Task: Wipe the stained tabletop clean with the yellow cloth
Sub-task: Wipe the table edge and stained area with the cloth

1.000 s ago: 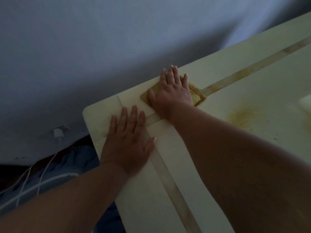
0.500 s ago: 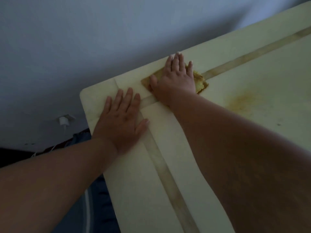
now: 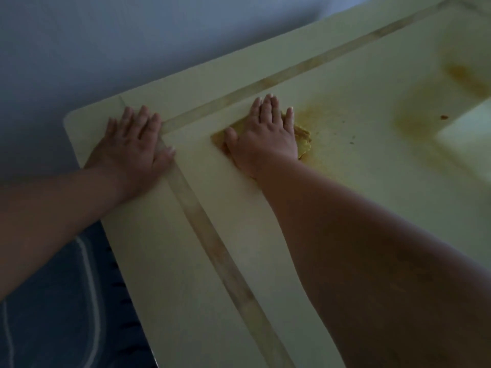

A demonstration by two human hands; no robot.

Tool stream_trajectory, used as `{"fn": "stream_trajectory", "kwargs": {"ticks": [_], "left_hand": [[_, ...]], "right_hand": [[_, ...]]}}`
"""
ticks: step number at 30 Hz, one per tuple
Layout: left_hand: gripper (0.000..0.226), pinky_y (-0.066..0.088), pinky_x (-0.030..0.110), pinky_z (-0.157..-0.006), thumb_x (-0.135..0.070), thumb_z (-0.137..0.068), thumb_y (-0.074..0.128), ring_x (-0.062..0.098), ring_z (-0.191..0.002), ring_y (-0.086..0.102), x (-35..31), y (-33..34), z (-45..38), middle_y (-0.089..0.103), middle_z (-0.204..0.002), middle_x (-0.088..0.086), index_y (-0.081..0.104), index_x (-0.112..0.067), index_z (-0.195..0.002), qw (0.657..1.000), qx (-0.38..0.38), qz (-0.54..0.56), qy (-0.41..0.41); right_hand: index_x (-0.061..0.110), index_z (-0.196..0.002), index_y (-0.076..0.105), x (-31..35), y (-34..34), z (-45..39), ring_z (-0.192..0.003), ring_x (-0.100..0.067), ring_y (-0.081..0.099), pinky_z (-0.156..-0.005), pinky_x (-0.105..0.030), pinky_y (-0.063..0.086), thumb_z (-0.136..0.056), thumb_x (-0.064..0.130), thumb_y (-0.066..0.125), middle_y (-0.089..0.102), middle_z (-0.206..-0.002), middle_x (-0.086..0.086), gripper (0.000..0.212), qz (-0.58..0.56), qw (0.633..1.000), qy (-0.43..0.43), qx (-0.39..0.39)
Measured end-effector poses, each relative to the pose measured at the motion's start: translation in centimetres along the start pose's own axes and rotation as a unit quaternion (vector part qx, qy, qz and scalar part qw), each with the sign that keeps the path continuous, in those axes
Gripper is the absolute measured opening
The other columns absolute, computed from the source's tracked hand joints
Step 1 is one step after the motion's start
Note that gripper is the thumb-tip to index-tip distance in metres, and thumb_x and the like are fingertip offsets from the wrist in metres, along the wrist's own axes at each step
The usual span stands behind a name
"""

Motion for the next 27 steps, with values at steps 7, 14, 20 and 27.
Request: {"fn": "stream_trajectory", "kwargs": {"ticks": [7, 14, 20, 27], "left_hand": [[0.079, 0.011, 0.06, -0.128, -0.055, -0.105, 0.017, 0.042, -0.16, 0.011, -2.1, -1.8, 0.8, 0.016, -0.173, 0.022, 0.023, -0.001, -0.162, 0.994, -0.046, -0.095, 0.036], [0.075, 0.016, 0.064, -0.126, -0.047, -0.101, 0.031, 0.046, -0.157, 0.016, -9.4, -2.3, 2.7, 0.022, -0.169, 0.029, 0.034, 0.006, -0.153, 0.999, -0.042, 0.006, -0.024], [0.086, 0.008, 0.058, -0.129, -0.055, -0.095, 0.021, 0.038, -0.161, 0.008, -17.9, -0.5, 7.4, 0.013, -0.173, 0.022, 0.025, -0.001, -0.161, 0.999, -0.016, 0.029, 0.043], [0.085, 0.004, 0.058, -0.129, -0.056, -0.097, 0.021, 0.035, -0.163, 0.002, -23.2, 0.4, 10.8, 0.008, -0.175, 0.019, 0.021, -0.004, -0.164, 0.998, -0.017, -0.016, 0.057]], "right_hand": [[0.006, -0.175, -0.008, -4.3, 0.1, 6.1, -0.17, -0.025, -0.019, -0.135, -0.056, -0.012, -0.106, 0.068, 0.022, -0.011, -0.185, -0.014, 0.097, -0.01, 0.999, 0.031, 0.002], [0.007, -0.174, -0.01, -7.9, 0.3, 11.8, -0.169, -0.025, -0.022, -0.135, -0.055, -0.013, -0.106, 0.068, 0.021, -0.015, -0.185, -0.014, 0.097, -0.014, 0.998, 0.054, 0.005], [0.007, -0.174, -0.012, -10.8, 0.4, 16.7, -0.169, -0.026, -0.023, -0.135, -0.055, -0.013, -0.106, 0.069, 0.018, -0.017, -0.184, -0.015, 0.096, -0.009, 0.997, 0.072, 0.011], [0.006, -0.173, -0.013, -15.1, 0.7, 22.5, -0.168, -0.025, -0.024, -0.134, -0.055, -0.014, -0.106, 0.07, 0.017, -0.017, -0.184, -0.015, 0.097, -0.005, 0.995, 0.098, 0.017]]}}
Point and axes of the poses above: each hand's wrist, its own z-axis away from the middle knuckle, its own y-axis out of the palm, x = y × z, the point moved 4 cm from there along -z, towards the middle knuckle
